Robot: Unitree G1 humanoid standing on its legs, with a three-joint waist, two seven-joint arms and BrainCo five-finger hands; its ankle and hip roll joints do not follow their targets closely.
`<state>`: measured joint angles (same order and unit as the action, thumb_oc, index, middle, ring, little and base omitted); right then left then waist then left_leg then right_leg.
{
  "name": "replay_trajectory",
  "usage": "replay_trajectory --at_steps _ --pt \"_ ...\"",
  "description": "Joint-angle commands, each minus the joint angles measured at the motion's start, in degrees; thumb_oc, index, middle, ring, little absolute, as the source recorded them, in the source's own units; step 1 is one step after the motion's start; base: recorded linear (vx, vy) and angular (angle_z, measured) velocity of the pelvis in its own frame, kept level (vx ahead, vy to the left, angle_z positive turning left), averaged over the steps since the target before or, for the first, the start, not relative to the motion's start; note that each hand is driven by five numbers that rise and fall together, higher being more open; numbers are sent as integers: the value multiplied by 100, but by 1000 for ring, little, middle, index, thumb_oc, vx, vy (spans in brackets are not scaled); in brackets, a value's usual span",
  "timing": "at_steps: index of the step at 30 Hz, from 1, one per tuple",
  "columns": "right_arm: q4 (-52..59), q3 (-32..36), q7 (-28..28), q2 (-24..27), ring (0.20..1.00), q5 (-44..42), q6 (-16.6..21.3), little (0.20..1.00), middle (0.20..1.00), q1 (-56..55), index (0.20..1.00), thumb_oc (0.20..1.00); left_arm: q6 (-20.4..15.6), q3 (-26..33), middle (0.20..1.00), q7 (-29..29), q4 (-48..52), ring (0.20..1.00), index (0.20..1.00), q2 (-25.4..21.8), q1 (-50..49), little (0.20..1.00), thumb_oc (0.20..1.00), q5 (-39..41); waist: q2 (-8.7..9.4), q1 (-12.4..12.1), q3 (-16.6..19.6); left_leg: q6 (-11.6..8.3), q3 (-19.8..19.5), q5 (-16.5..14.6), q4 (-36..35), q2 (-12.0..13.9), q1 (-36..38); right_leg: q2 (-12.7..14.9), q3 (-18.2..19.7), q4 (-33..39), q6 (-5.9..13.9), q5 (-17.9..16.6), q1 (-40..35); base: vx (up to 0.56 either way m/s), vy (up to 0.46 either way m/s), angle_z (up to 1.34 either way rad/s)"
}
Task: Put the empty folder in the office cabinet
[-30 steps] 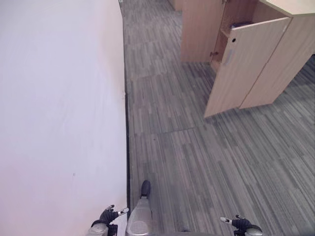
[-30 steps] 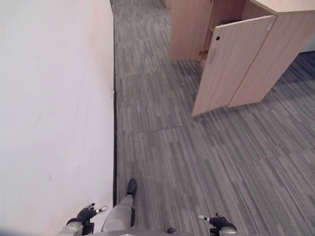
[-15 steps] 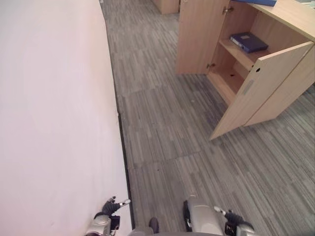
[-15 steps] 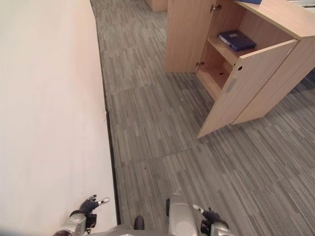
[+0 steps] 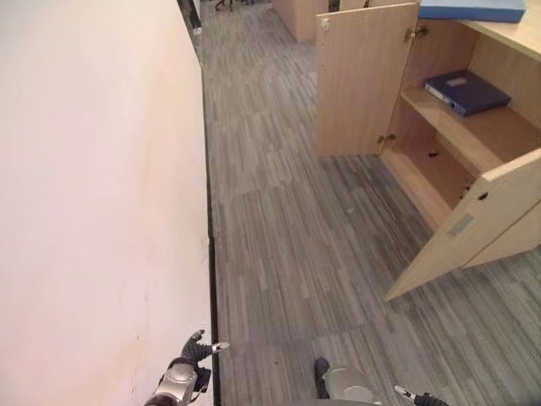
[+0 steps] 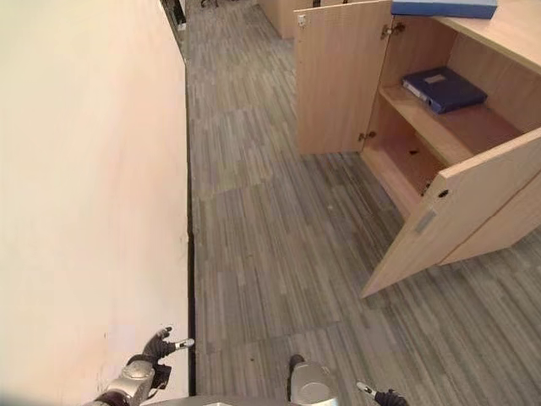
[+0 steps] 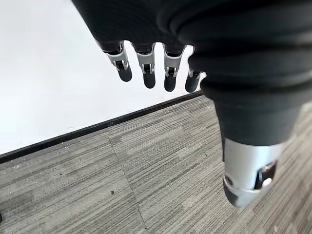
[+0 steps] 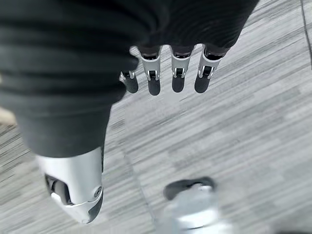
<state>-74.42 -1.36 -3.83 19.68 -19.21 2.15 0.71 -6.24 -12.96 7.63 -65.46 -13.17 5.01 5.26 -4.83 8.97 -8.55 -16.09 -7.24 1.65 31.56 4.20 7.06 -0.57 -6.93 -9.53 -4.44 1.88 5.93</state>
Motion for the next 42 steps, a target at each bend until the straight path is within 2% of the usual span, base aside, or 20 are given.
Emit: replay_trajectory --at_steps 1,5,8,10,13,16,18,20,23,24,26,27,28,29,30,31,34,36,37,42 --pt "67 159 -44 206 1000 -377 93 1000 1000 9 1000 1000 -114 -86 1000 -116 295 1000 1000 -186 100 1000 1000 280 279 -11 -273 609 674 109 -452 -132 -261 501 474 641 875 -296 -210 419 -128 -54" --pt "88 222 -60 266 1000 -454 92 1000 1000 7 1000 1000 -149 -49 1000 -165 444 1000 1000 -151 67 1000 1000 473 320 -172 -337 815 777 -87 -775 19 -671 505 797 665 879 -76 -544 317 36 -58" --pt "59 313 -68 302 1000 -574 88 1000 1000 -17 1000 1000 -189 -37 1000 -141 512 1000 1000 -133 7 1000 1000 577 240 -293 -347 839 447 -89 -1774 146 -847 441 1170 636 943 144 -760 331 150 -98" --pt "-6 336 -119 309 1000 -533 60 1000 1000 -46 1000 1000 -207 18 1000 -89 548 1000 1000 -163 -48 1000 1000 679 155 -468 -333 790 -394 158 -2672 348 -1145 353 1696 560 962 400 -973 441 149 -111" --pt "-123 417 -150 306 1000 -556 35 1000 1000 -59 1000 1000 -256 129 1000 -44 450 1000 1000 -211 -130 1000 1000 700 95 -646 -324 675 -1395 428 -3199 333 -1423 185 2418 461 942 597 -1167 355 99 -114" --pt "-171 498 -97 297 1000 -589 34 1000 1000 -100 1000 1000 -295 183 1000 -72 285 1000 1000 -214 -166 1000 1000 697 102 -652 -313 597 -1673 453 -3287 366 -1584 215 2998 404 1041 704 -1286 224 178 -143" --pt "-196 523 -98 304 1000 -597 21 1000 1000 -107 1000 1000 -300 165 1000 -60 274 1000 1000 -230 -159 1000 1000 676 115 -646 -320 586 -1598 444 -3248 411 -1604 273 3112 394 1088 723 -1292 192 312 -145" --pt "-254 719 -55 187 1000 -668 -5 1000 1000 -251 1000 1000 -269 112 1000 -81 190 1000 1000 -194 -168 1000 1000 437 73 -450 -189 546 -1034 378 -3373 669 -1287 531 3377 463 1277 729 -1287 192 470 -83" --pt "-239 857 -58 37 1000 -819 9 1000 1000 -366 1000 1000 -292 -14 1000 -47 202 1000 1000 -234 -51 1000 1000 300 228 -207 -159 649 -414 112 -3253 549 -1094 947 3610 467 1564 421 -1107 90 485 -115" --pt "-233 844 -53 -51 1000 -823 -10 1000 1000 -373 1000 1000 -275 -42 1000 -48 261 1000 1000 -318 18 1000 1000 264 298 -142 -183 766 49 -62 -3279 523 -899 1078 3579 359 1692 216 -859 16 277 -103" --pt "-232 824 -60 -87 1000 -833 -8 1000 1000 -340 1000 1000 -276 -24 1000 -24 310 1000 1000 -352 54 1000 1000 296 291 -152 -190 811 268 -127 -3324 517 -801 1122 3321 287 1697 112 -699 7 266 -73" --pt "-225 767 -108 -127 1000 -765 4 1000 1000 -265 1000 1000 -264 19 1000 15 418 1000 1000 -427 99 1000 1000 419 211 -305 -218 848 711 -207 -3354 517 -663 1341 1946 51 1628 -29 -401 -1 172 -97" --pt "-223 768 -109 -128 1000 -762 4 1000 1000 -268 1000 1000 -260 17 1000 14 422 1000 1000 -428 96 1000 1000 420 212 -272 -221 848 677 -212 -3357 511 -660 1349 1906 42 1626 -6 -424 -9 289 -120" --pt "-211 760 -133 -149 1000 -749 11 1000 1000 -254 1000 1000 -261 41 1000 36 457 1000 1000 -476 73 1000 1000 469 182 -321 -232 850 920 -227 -3355 514 -612 1481 1120 -32 1593 10 -383 -78 315 -119" --pt "-190 725 -143 -205 1000 -646 31 1000 1000 -290 1000 1000 -225 147 1000 11 435 1000 1000 -536 -14 1000 1000 485 149 -442 -236 932 1416 -274 -3262 504 -611 1603 -154 -327 1439 157 -293 -122 410 -117" --pt "-214 689 -143 -214 1000 -591 29 1000 1000 -303 1000 1000 -208 196 1000 -12 442 1000 1000 -551 -84 1000 1000 486 154 -477 -235 995 1611 -300 -3217 471 -603 1487 -475 -451 1360 251 -255 -155 386 -157" --pt "-261 546 -156 -245 1000 -541 66 1000 1000 -245 1000 1000 -162 394 1000 -53 320 1000 1000 -562 -198 1000 1000 503 169 -554 -324 1174 2111 -285 -3181 314 -570 901 -940 -770 1261 484 -125 -129 229 -151" --pt "-262 497 -218 -232 1000 -509 70 1000 1000 -202 1000 1000 -148 479 1000 -47 293 1000 1000 -525 -240 1000 1000 535 203 -649 -298 1199 2390 -343 -3142 210 -551 889 -1374 -526 1121 575 -281 -71 44 -110" --pt "-268 484 -205 -214 1000 -547 93 1000 1000 -255 1000 1000 -178 473 1000 -93 294 1000 1000 -451 -288 1000 1000 494 260 -596 -284 1218 2461 -489 -2957 116 -471 820 -1182 13 1034 629 -590 -10 -58 -95" --pt "-232 419 -178 -71 1000 -544 73 1000 1000 -191 1000 1000 -210 476 1000 -116 258 1000 1000 -283 -290 1000 1000 592 226 -493 -406 1070 2511 -661 -1877 243 -683 759 -815 296 903 569 -723 4 -36 -38"
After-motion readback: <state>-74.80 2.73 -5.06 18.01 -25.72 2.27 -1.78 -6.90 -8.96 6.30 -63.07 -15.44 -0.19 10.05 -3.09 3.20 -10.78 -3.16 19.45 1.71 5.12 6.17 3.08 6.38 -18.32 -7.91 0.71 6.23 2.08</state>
